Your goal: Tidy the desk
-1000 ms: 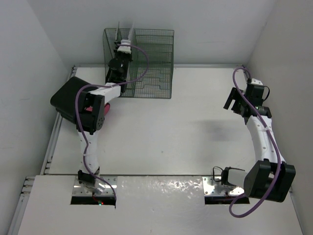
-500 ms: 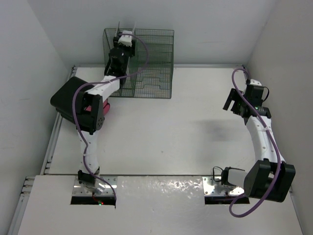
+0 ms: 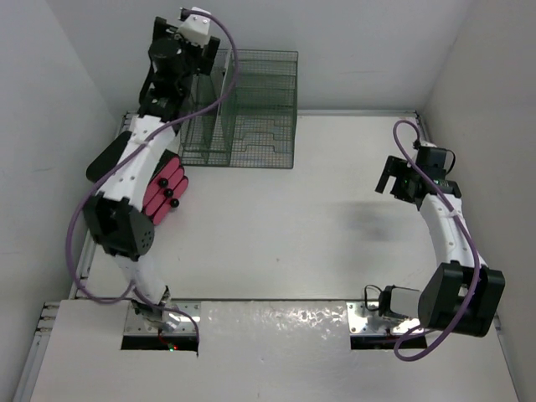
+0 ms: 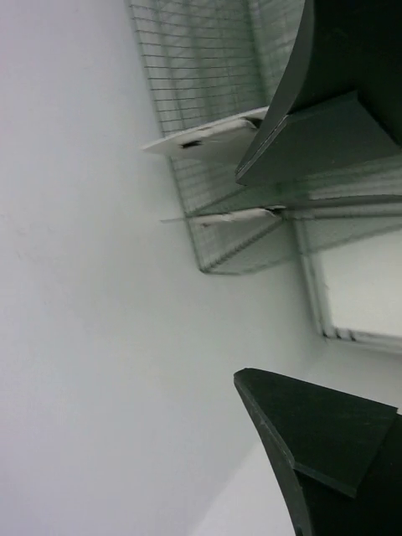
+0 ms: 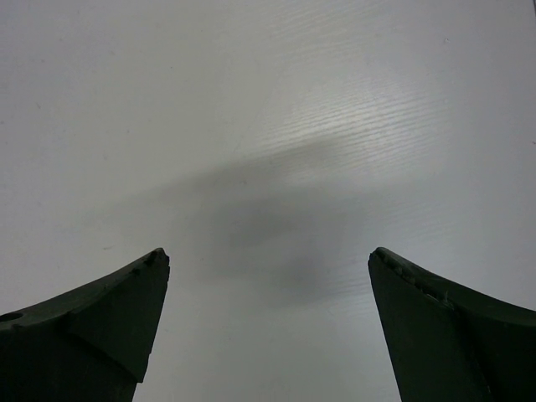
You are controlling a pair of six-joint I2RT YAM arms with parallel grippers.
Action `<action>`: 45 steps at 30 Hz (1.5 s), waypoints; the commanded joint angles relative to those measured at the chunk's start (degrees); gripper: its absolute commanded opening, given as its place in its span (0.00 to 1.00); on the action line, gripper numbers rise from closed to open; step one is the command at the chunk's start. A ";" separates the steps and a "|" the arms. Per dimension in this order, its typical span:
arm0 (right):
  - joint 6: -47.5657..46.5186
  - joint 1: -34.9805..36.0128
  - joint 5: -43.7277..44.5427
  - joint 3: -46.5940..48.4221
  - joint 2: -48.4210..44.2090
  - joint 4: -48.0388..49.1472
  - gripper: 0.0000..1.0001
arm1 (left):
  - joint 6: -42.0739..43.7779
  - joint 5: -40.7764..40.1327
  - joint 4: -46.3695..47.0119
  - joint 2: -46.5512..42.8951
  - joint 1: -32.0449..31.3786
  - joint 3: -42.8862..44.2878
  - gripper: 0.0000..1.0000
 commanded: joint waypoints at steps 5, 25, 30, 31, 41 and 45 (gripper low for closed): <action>2.10 0.00 -1.94 -2.47 -4.44 3.19 0.99 | 7.05 13.52 -32.98 -20.66 -3.22 -13.44 0.89; 5.45 0.87 -3.36 -13.64 -11.21 7.16 0.99 | 18.84 18.37 -31.00 -49.77 -4.89 -76.30 0.83; 5.01 3.07 -0.38 -21.01 -16.30 12.24 0.99 | 11.12 18.82 -18.08 -48.10 -4.80 -80.17 0.82; 4.74 3.94 0.94 -22.24 -17.09 12.86 0.99 | 10.06 18.47 -15.19 -47.93 -4.80 -80.70 0.82; 5.36 7.55 9.92 -31.47 -22.02 19.10 0.99 | 7.94 15.74 -10.07 -43.53 -5.16 -83.95 0.82; 5.18 7.64 7.46 -32.89 -23.25 22.45 0.99 | 7.50 15.48 -9.01 -42.83 -5.59 -83.95 0.82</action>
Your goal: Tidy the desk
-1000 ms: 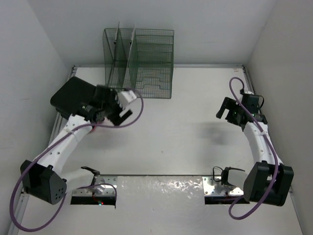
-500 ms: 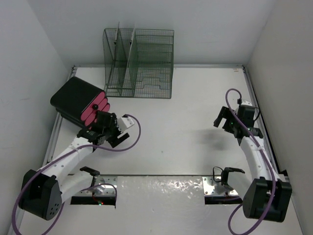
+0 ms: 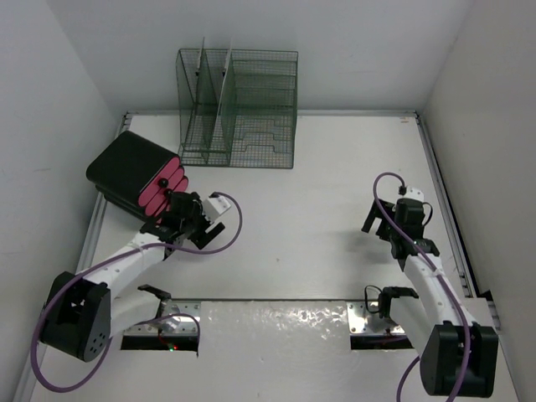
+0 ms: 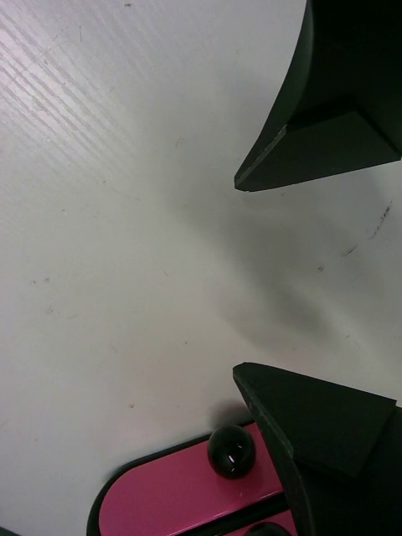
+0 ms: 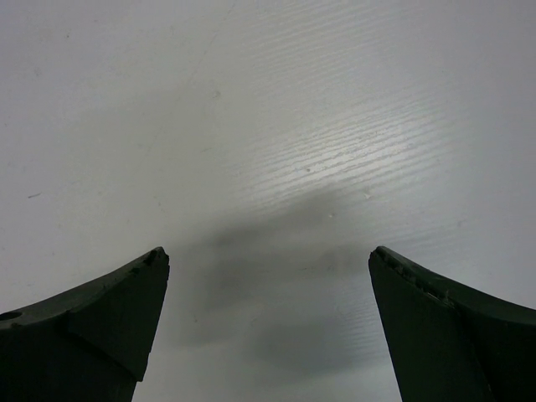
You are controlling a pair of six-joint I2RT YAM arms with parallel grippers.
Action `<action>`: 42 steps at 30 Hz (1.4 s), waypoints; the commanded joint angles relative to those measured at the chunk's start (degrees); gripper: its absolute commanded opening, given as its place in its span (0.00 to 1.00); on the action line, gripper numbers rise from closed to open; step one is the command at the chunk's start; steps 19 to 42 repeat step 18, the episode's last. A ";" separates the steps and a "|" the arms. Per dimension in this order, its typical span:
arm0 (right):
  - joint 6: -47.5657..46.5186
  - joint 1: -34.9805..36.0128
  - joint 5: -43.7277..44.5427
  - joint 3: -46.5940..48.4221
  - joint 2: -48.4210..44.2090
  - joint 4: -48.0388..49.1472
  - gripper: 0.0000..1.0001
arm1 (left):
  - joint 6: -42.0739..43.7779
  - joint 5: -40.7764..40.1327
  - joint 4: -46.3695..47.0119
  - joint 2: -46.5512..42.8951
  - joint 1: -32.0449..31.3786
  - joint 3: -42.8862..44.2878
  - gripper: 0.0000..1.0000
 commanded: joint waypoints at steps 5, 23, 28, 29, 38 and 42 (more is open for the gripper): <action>-0.20 0.41 1.76 -0.10 -1.04 6.06 0.99 | -1.40 -0.61 5.46 0.45 -0.81 -0.70 0.82; -0.90 0.41 2.11 -2.65 -2.36 9.39 0.99 | -1.49 -2.28 6.61 0.89 -2.48 -1.67 0.82; -0.90 0.41 2.11 -2.65 -2.36 9.39 0.99 | -1.49 -2.28 6.61 0.89 -2.48 -1.67 0.82; -0.90 0.41 2.11 -2.65 -2.36 9.39 0.99 | -1.49 -2.28 6.61 0.89 -2.48 -1.67 0.82; -0.90 0.41 2.11 -2.65 -2.36 9.39 0.99 | -1.49 -2.28 6.61 0.89 -2.48 -1.67 0.82; -0.90 0.41 2.11 -2.65 -2.36 9.39 0.99 | -1.49 -2.28 6.61 0.89 -2.48 -1.67 0.82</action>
